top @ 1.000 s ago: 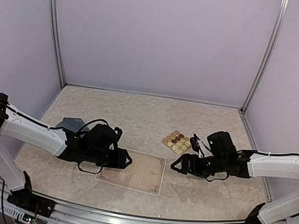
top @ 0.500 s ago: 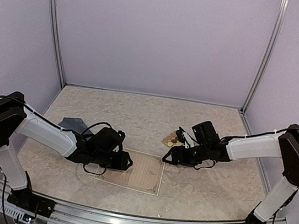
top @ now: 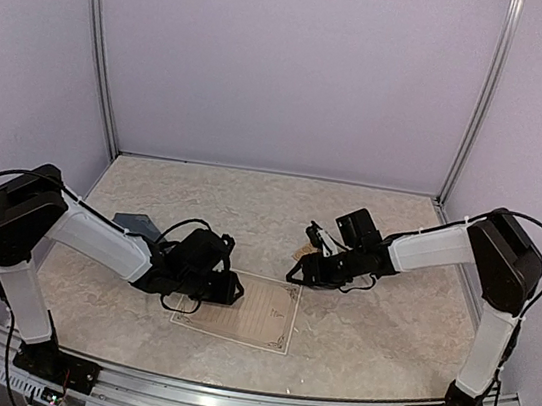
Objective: Place the letter into the envelope and seal it
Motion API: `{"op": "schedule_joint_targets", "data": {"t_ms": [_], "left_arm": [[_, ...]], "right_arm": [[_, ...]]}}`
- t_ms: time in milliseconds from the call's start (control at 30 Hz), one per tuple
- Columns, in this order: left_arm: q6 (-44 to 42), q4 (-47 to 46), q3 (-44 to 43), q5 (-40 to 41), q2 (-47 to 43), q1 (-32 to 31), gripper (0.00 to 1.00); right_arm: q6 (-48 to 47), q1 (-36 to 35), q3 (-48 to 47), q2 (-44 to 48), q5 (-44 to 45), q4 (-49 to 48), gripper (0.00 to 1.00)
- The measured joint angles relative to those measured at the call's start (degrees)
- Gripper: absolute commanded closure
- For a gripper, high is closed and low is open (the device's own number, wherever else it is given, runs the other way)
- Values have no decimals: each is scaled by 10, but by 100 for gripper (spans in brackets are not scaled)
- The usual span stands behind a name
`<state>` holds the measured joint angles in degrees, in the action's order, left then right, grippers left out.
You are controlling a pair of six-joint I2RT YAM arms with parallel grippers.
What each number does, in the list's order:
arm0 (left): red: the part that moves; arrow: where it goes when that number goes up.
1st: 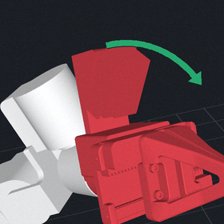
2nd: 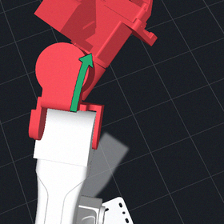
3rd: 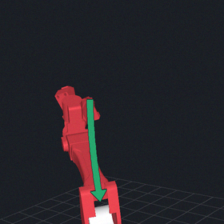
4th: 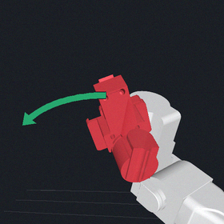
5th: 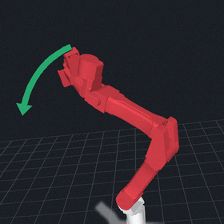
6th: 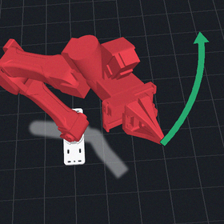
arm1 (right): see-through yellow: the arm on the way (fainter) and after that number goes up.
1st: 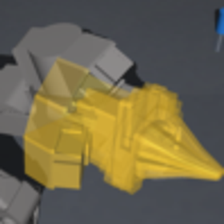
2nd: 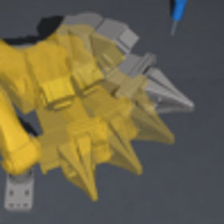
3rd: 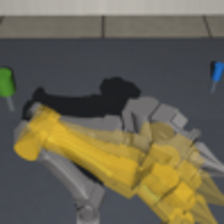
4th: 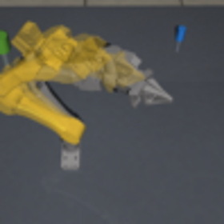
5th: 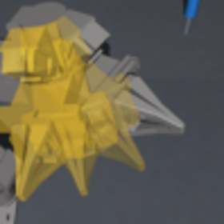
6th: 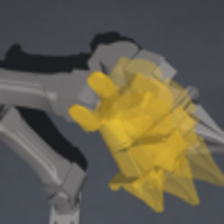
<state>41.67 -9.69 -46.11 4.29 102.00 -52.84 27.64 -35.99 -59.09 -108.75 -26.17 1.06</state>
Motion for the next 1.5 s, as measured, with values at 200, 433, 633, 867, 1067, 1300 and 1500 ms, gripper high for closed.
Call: {"op": "schedule_joint_targets", "data": {"t_ms": [200,433,633,867,1067,1300,1500], "left_arm": [[0,-12,1,-2,6,0,67],[1,-26,8,-2,7,0,68],[2,-33,9,-3,9,0,68],[3,-43,11,-4,11,0,68],[5,-56,17,-5,11,0,69],[8,-57,17,-5,11,0,69],[11,-57,18,-4,11,-3,68]], "right_arm": [[-11,1,-19,-19,-29,0,36],[-12,-6,-20,-29,-75,-6,37],[-10,-23,-19,-36,-116,-10,37],[-11,-33,-19,-35,-125,-9,31],[-6,-36,-17,-35,-151,-11,27],[-8,-51,-21,-39,-151,-6,44],[3,-54,-21,-40,-150,-5,75]]}}
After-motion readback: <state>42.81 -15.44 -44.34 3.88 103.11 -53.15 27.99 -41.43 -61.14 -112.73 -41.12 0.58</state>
